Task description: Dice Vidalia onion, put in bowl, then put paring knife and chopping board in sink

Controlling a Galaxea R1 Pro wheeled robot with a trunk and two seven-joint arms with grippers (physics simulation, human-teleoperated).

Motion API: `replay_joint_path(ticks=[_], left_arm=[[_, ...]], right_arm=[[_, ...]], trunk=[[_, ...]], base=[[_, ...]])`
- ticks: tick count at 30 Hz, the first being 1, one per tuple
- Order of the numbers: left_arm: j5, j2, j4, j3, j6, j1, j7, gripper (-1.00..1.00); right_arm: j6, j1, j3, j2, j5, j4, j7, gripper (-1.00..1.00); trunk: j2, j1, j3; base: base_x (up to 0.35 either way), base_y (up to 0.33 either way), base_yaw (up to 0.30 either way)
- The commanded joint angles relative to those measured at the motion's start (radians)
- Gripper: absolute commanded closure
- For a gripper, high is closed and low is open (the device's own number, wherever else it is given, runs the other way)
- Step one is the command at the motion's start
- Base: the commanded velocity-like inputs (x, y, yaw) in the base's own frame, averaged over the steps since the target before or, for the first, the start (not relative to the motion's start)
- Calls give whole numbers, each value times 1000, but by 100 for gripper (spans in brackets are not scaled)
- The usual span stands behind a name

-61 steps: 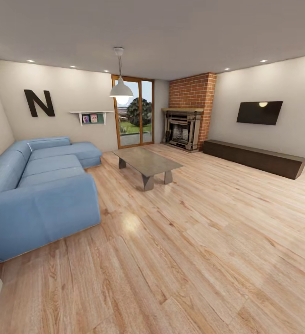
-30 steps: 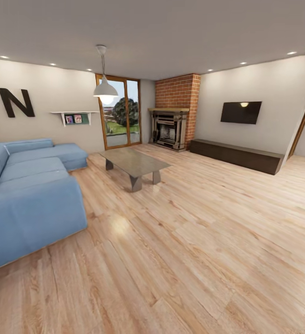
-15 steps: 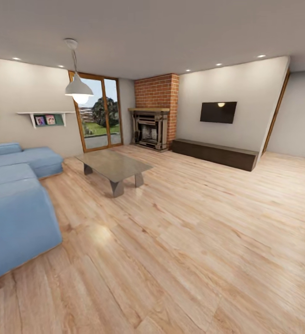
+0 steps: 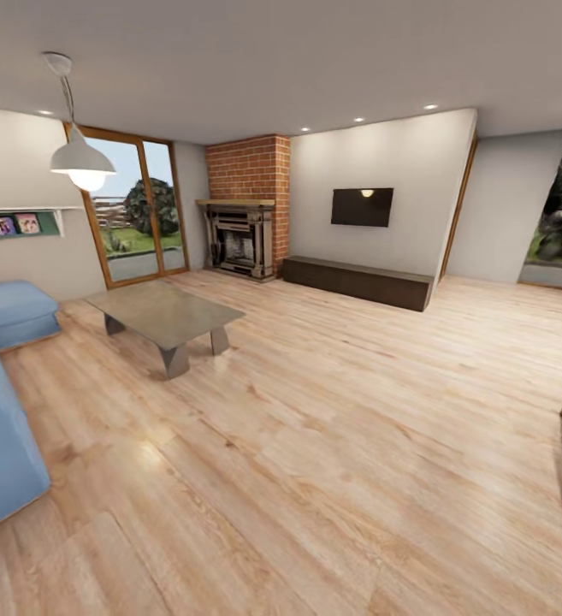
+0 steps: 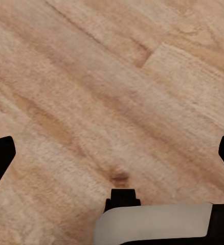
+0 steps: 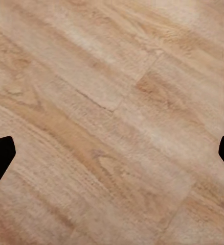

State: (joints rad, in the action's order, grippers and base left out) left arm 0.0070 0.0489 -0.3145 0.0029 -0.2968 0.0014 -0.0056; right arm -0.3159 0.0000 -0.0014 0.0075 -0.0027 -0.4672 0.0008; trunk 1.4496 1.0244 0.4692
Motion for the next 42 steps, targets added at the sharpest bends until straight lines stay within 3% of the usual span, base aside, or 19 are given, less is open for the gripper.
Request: replay_joint_path(ticks=[1,19,27,42], left_arm=[[1,0,-1,0,-2,0,-1,-100],[1,5,-3,2,-4,0,-1,-100],[2,22,-6,2,-4,0,-1,-100],[2,22,-4,2,-4,0,-1,-100]], right_arm=[[-2,0,0,0,0,-1,0,-100],[-2,0,0,0,-1,-1,0,-100],[-2,0,0,0,-2,-1,0,-100],[-2,0,0,1,-1,-1,-1,-100]], trunk=[[0,1,1],[0,1,1],[0,1,1],[0,1,1]], base=[[313,-98,-249],[314,-11,-249],[315,0,-250],[315,0,-250]])
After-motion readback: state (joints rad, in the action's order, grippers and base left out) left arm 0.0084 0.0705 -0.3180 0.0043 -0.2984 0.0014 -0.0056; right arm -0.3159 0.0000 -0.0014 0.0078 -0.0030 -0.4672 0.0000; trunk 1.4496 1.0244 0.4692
